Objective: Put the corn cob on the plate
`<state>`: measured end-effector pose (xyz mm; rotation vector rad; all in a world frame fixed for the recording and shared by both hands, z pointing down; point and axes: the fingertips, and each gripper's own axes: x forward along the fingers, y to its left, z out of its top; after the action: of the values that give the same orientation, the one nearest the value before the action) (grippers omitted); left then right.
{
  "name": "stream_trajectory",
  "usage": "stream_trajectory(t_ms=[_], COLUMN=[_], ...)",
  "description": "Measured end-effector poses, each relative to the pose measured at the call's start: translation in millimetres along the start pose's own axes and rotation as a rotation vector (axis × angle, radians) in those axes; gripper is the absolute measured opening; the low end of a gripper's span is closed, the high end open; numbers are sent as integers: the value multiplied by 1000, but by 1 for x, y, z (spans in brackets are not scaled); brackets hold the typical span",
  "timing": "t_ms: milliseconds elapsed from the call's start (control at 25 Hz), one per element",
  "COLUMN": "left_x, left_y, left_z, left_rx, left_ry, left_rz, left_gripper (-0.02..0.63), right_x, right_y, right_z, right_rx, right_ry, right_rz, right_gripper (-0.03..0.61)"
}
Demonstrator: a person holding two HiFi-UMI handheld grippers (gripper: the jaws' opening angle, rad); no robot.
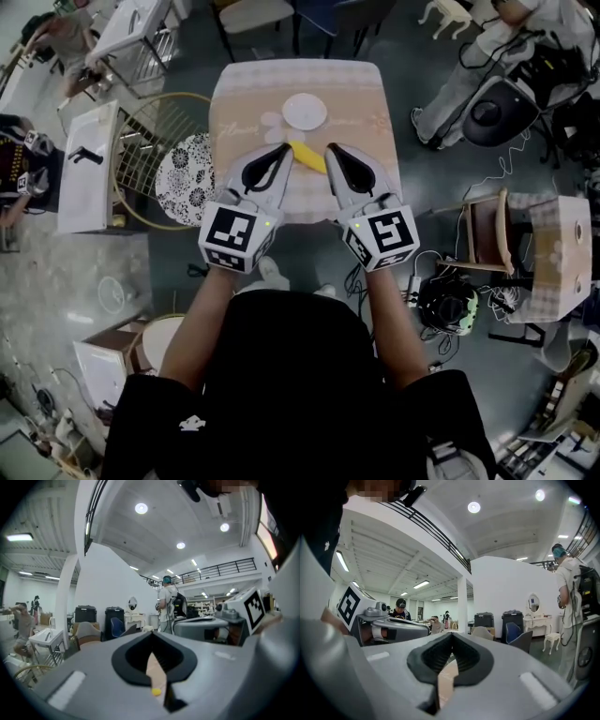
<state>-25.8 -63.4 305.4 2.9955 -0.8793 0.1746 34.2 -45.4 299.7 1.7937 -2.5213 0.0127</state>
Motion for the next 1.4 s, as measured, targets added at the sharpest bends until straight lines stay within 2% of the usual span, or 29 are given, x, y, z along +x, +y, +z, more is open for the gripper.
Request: stream_trajectory(t_ms=[480,720,960,1400], left_x=[-12,-8,6,42], left_y=[38,53,50,66], left_z=[2,0,-4,-16], left_rx=[19,-3,-20,-27], left_ry=[-30,-27,-17,37], left_rz=[-41,-51,-50,3], left_gripper=[3,3,3,3], right_x=[30,40,44,68], right_y=[10,8,-7,-47], right_z=[-8,-8,-13,-43], right_rx=[-44,-34,-28,14], right_ry=[31,37,52,101], right_rz=[-72,-93,-81,-27], right_gripper=[2,2,2,2])
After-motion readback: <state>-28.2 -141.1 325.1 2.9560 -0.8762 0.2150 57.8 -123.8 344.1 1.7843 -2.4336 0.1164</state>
